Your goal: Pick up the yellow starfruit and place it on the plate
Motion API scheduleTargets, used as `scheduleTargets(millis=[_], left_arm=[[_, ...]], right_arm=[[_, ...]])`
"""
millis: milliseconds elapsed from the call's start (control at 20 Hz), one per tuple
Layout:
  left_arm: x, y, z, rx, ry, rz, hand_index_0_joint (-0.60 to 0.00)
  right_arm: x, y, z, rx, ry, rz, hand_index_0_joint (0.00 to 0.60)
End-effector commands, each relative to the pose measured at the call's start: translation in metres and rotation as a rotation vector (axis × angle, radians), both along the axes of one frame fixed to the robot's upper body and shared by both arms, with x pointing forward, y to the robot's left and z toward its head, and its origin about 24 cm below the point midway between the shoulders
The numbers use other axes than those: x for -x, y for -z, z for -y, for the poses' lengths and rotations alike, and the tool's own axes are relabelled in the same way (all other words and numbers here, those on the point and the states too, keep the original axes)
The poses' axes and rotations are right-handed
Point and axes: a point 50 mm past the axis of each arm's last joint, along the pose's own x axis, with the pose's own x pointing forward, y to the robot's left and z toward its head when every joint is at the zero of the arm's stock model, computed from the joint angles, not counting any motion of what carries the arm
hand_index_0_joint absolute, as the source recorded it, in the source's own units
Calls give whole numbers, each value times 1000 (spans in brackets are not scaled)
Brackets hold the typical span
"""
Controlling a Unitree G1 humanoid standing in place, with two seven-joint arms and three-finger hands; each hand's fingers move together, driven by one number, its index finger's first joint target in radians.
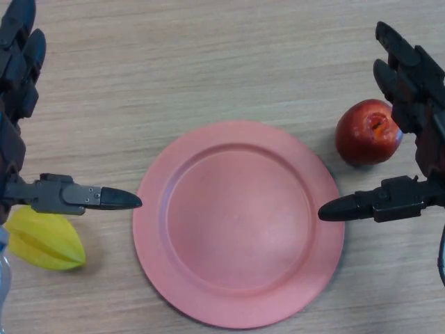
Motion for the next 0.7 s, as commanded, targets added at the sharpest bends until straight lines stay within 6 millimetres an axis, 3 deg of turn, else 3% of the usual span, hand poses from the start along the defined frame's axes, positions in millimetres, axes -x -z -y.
scheduleTargets(millis=[50,500,700], left_arm=[[13,-28,-6,-35,-14,176,0],[17,-30,-9,-26,6,176,0],[31,-32,-12,-145,41,168,0]], right_arm=[[15,-35,3,0,-2,247,0],[8,-34,0,0,-11,221,0],[1,-32,-4,14,-33,234,0]])
